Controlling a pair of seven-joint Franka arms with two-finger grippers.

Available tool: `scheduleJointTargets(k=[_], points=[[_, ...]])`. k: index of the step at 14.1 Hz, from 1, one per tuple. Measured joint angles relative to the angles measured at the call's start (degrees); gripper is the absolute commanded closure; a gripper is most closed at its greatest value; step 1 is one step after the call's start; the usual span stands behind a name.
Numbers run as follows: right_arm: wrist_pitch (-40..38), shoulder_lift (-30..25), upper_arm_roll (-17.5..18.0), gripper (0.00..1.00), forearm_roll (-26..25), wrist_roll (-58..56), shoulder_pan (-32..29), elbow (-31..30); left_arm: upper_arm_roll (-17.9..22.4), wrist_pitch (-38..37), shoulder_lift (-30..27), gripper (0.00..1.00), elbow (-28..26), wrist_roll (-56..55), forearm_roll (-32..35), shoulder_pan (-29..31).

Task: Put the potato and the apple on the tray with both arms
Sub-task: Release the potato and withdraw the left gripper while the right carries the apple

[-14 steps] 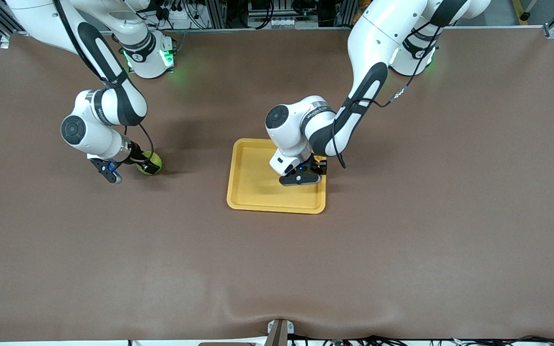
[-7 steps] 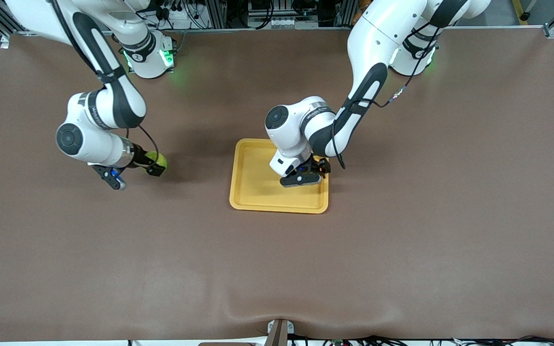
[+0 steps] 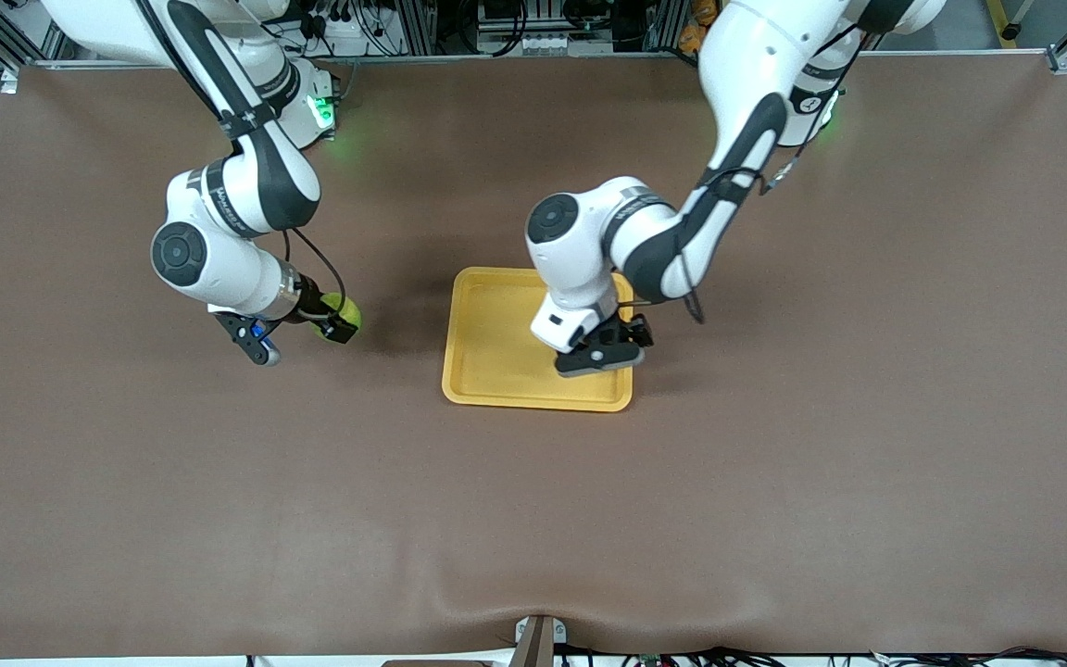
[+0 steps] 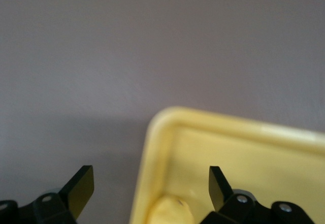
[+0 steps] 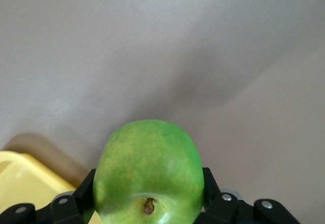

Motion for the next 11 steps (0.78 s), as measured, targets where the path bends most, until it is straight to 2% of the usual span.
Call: scheduleJointTargets(k=[3,6,8,11], points=[[0.05,0.98,2.79,1.00,0.03,5.38,0.07,2.19,-0.32,-1.15,-3.83,0.00,-0.07,5.27,-1.86,5.18],[0.29,5.23,5.11,1.00,0.04,12.97,1.54,6.91,-0.44,-4.26,-6.75,0.00,-0.18,14.20,-4.70,9.42],[0.39,8.60,5.58,1.00,0.04,16.77,3.38,10.45,-0.47,-6.73,-8.56,0.00,-0.22,20.40,-6.61,11.75],[0.39,10.80,5.64,1.00,0.03,20.19,5.69,12.35,-0.51,-9.77,-11.76,0.00,-0.27,30.79,-10.73,15.77]])
